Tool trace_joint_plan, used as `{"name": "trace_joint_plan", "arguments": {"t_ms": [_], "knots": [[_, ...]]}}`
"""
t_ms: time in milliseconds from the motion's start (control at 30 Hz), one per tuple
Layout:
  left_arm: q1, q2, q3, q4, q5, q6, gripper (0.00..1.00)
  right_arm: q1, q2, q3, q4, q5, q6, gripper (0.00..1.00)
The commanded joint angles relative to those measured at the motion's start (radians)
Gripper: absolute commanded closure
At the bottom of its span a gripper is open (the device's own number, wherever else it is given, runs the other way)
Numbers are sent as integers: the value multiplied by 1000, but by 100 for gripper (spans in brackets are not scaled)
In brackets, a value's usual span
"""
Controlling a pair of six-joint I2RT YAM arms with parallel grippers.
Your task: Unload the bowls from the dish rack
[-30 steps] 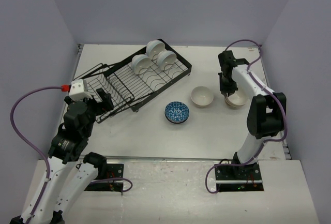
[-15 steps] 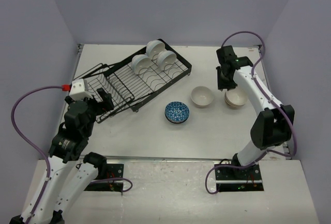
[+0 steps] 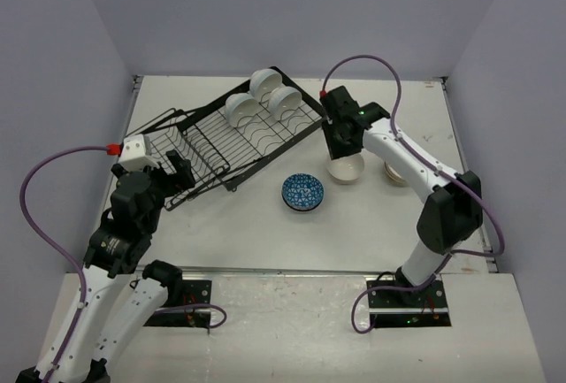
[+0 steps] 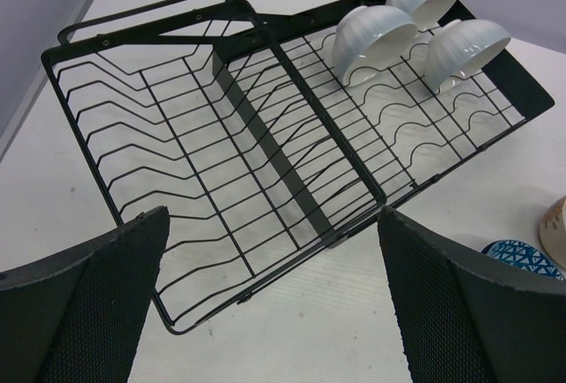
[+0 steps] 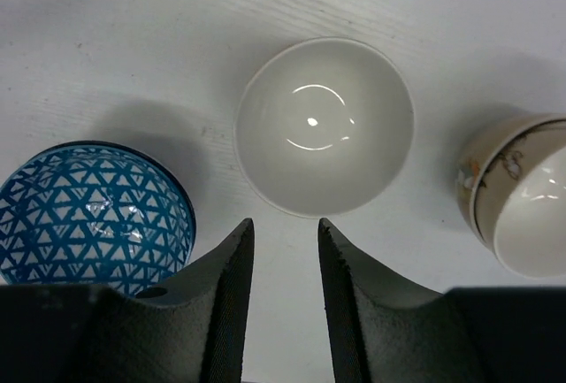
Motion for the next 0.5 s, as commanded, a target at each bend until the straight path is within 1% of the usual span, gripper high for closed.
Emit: {"name": "trace_joint_plan", "arguments": {"t_ms": [0, 200, 333, 467], "knots": [[-5, 6, -6, 43, -6, 21, 0, 38, 104, 60, 33, -29, -5, 63], [-5, 9, -6, 44, -3, 21, 0, 66, 209, 89, 37, -58, -7, 64], [-3, 6, -6, 43, -2, 21, 0, 67, 270, 90, 37, -26, -11, 64], [-3, 6, -6, 43, -2, 21, 0, 66, 295, 90, 40, -1, -14, 67]]}}
